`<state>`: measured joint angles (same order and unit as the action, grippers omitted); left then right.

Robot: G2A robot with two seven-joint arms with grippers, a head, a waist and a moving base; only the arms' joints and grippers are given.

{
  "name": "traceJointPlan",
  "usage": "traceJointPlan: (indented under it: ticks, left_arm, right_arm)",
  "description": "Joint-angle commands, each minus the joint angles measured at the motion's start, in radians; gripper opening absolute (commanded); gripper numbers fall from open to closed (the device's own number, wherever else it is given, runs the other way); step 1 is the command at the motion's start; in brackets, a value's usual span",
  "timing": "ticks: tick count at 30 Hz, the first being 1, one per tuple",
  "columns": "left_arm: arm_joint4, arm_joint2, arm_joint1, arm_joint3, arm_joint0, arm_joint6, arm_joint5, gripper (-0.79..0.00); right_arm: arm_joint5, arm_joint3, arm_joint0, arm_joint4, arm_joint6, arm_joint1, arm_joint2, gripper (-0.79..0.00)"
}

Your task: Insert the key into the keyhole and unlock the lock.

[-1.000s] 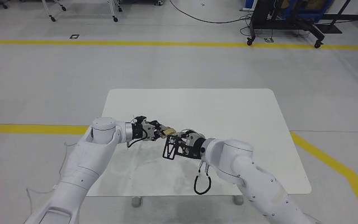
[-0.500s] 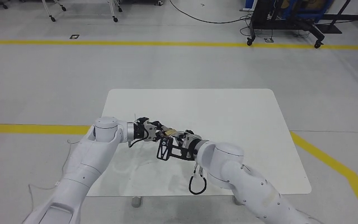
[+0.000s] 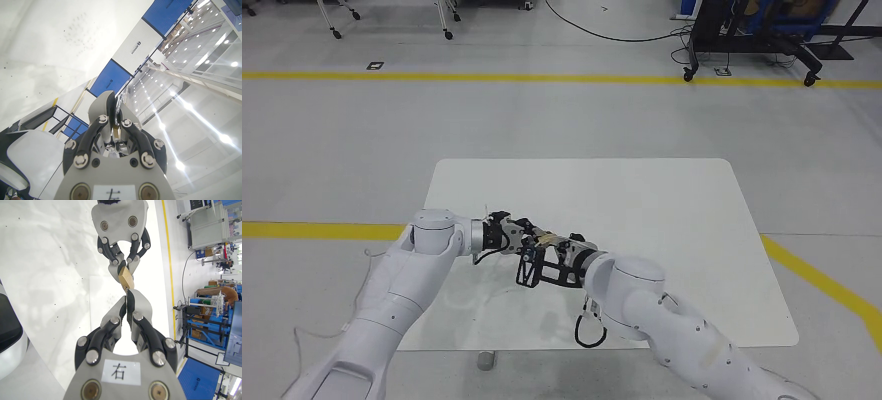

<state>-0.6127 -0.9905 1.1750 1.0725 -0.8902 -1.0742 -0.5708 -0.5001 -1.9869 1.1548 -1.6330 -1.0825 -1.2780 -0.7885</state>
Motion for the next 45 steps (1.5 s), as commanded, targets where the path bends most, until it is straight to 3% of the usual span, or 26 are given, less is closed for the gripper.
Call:
traceJointPlan:
  ticks: [1,30,38,45]
  left_arm:
    - [0.000,0.002,0.000,-0.001,0.001,-0.001,0.000,-0.785]
    - [-0.038,0.028,0.002,-0.038,0.025,0.011,-0.032,-0.785]
    - [-0.039,0.025,-0.001,-0.033,0.023,0.024,-0.026,-0.785]
    - [-0.020,0.028,-0.004,-0.021,0.020,0.047,-0.016,-0.785]
  right_arm:
    - [0.003,0.006,-0.004,-0.002,-0.004,-0.002,0.003,-0.785]
    - [0.037,0.026,-0.060,-0.082,-0.133,-0.058,0.104,-0.785]
    - [0.027,0.011,-0.056,-0.089,-0.263,-0.069,0.107,-0.785]
    - [0.065,0.055,-0.108,-0.073,-0.303,-0.088,0.170,-0.785]
